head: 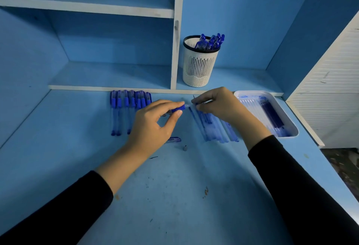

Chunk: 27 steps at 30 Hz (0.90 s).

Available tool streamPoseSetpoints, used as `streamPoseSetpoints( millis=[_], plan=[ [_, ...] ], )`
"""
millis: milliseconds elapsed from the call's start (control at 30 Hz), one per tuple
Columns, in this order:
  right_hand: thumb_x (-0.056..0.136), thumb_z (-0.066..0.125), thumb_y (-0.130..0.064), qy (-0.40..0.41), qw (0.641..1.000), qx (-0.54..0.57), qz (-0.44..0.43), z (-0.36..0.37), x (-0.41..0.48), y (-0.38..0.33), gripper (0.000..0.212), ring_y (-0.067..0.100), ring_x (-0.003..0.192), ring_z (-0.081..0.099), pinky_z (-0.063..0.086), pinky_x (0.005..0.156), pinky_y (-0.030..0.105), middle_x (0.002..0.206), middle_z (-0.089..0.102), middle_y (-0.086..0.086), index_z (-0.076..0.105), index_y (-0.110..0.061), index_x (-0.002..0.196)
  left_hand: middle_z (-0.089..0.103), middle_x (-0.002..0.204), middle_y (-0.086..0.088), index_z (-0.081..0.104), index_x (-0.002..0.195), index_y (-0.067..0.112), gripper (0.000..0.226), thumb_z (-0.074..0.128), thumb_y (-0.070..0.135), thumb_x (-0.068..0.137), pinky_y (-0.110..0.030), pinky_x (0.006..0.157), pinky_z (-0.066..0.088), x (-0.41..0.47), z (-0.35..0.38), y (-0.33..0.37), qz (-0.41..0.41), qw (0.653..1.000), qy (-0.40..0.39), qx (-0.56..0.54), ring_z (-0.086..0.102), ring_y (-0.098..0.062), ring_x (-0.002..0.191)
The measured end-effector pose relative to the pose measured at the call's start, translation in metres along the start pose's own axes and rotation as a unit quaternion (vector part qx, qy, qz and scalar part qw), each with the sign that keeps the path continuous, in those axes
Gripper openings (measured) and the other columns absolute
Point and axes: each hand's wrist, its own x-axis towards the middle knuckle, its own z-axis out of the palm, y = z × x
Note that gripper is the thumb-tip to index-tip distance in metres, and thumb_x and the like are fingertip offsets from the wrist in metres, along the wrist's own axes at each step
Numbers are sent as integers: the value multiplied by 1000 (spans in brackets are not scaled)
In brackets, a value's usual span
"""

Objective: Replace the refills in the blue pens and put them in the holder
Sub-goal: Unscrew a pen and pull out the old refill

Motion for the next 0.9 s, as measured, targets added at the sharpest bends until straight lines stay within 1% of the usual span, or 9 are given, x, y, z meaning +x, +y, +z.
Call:
streamPoseSetpoints(
  millis=[100,233,333,467,567,700,800,867,900],
  plan=[
    [82,75,-13,13,998,-63,-14,7,4,1,16,-10,66,57,36,57,-4,88,71,-7,77,-19,96,72,100,3,74,106,6,18,69,8,89,-14,82,50,-2,1,-4,-1,1000,-6,-10,66,-3,89],
    [80,77,-13,10,994,-109,-26,13,6,1,19,5,70,58,38,55,-3,93,71,2,76,-13,99,72,101,5,74,108,8,20,70,9,89,-16,82,51,-2,2,-4,-5,1000,-18,-15,66,-2,90],
    [79,77,-14,14,991,-127,-36,14,6,3,21,9,74,57,37,56,-3,95,71,4,76,-11,100,72,101,3,74,108,7,20,71,7,88,-15,83,51,-2,2,-4,-4,1000,-27,-14,66,-3,90],
    [79,78,-16,25,990,-131,-42,14,3,3,22,10,76,57,37,57,-2,92,69,3,75,-9,100,73,101,1,74,108,6,20,71,6,88,-16,83,51,-2,1,-4,-10,999,-32,-15,67,-5,91],
    [82,75,-13,40,991,-114,-48,10,-4,2,16,14,78,60,40,59,3,89,69,4,75,-8,97,73,101,0,74,108,6,20,71,7,88,-15,84,51,-2,1,-4,-12,999,-33,-15,67,-6,92],
    [85,71,-13,75,990,-111,-42,-8,-16,6,10,10,73,59,37,60,0,85,70,0,76,-12,94,73,102,1,74,109,6,20,70,9,89,-18,84,53,-2,0,-4,-21,999,-31,-27,67,-5,92],
    [86,70,-14,114,990,-79,-25,-30,-28,13,9,4,71,62,42,69,12,81,70,-3,75,-18,92,72,104,4,73,110,7,21,70,10,90,-17,85,53,-3,0,-2,-22,999,-31,-30,67,-3,94],
    [88,67,-13,148,985,-85,-13,-46,-36,22,10,1,61,61,38,61,5,72,66,-11,73,-21,91,71,105,6,73,111,7,22,70,10,90,-17,85,53,-3,0,-2,-17,999,-34,-30,67,-2,94],
    [88,66,-13,165,981,-104,-5,-53,-40,27,12,5,64,61,36,58,0,73,66,-11,74,-19,93,71,105,6,73,111,7,22,70,11,90,-18,85,53,-3,0,-2,-14,999,-36,-29,67,-2,95]
  ],
)
